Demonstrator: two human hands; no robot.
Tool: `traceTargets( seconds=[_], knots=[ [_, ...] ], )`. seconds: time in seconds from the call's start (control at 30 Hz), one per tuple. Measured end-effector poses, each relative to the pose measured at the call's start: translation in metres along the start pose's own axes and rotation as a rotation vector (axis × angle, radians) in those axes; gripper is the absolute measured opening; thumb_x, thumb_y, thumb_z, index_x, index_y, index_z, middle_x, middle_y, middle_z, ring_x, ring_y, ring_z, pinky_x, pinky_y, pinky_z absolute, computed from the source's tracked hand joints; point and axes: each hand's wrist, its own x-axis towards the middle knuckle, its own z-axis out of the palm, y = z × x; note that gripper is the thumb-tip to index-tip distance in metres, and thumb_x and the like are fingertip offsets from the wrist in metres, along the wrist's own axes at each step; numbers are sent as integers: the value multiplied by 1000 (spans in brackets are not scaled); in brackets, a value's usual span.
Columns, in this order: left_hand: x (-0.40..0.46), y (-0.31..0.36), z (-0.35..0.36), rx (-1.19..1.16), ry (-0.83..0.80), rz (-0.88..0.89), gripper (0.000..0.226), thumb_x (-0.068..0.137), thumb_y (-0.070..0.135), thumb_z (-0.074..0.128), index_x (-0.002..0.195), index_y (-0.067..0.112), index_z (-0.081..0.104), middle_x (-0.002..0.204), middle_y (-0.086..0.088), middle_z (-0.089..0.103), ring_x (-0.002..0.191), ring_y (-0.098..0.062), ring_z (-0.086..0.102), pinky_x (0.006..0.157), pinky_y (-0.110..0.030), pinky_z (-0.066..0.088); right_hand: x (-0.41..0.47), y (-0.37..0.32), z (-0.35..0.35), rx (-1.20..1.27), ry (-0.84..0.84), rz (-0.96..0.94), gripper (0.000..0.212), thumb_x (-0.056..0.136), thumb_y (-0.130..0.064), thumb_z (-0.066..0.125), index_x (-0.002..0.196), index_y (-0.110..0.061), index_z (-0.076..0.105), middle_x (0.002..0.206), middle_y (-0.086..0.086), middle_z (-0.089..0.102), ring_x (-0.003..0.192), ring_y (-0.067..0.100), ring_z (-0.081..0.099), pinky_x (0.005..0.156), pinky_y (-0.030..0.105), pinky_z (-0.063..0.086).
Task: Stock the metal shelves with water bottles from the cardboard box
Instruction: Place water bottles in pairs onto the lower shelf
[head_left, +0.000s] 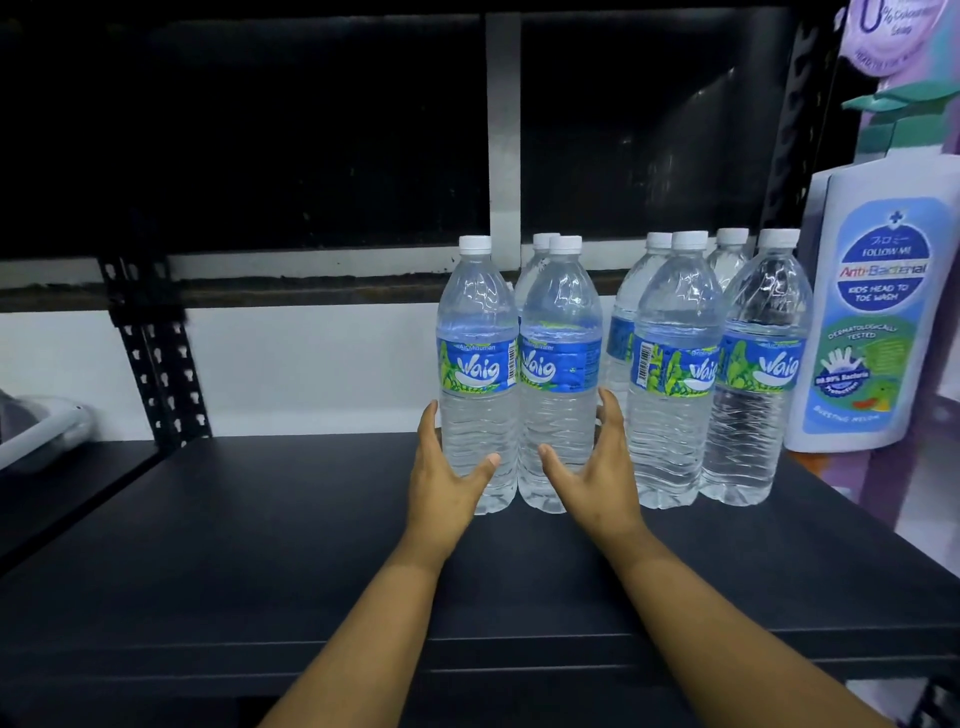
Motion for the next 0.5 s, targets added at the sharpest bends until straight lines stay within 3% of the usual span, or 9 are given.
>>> traceTargets(
  seconds=[0.1, 0.27, 0.4, 0.5],
  knots=[
    [-2, 0, -1, -8, -3, 16, 89, 80, 25, 78, 147, 36, 20, 136, 6, 53, 122, -9, 55, 103, -39, 48, 1, -1, 0, -1, 9, -5, 95, 77, -32, 78, 149, -25, 16, 147, 5, 31, 138, 16, 31, 113, 38, 31],
    [-4, 3, -1, -36, -27, 20, 81, 87, 15, 68, 145, 45, 20, 138, 12, 51, 122, -4, 54, 104, -38, 47, 1, -2, 2, -67, 43, -3, 102, 68, -41, 83, 144, -37, 16, 122, -1, 29, 121, 24, 42, 100, 32, 36],
    [-3, -1, -2, -35, -16, 7, 82, 87, 18, 68, 146, 47, 19, 139, 10, 52, 123, -7, 54, 105, -44, 46, 0, -1, -2, -32, 29, -10, 92, 78, -26, 78, 149, -24, 19, 138, 8, 39, 127, 25, 43, 103, 43, 42],
    [-3, 0, -2, -40, -16, 9, 82, 87, 18, 70, 145, 45, 20, 139, 8, 52, 124, -8, 54, 104, -44, 46, -1, -2, -2, -12, 36, -25, 89, 77, -30, 76, 148, -21, 22, 138, 7, 39, 129, 21, 41, 108, 42, 38]
  ],
)
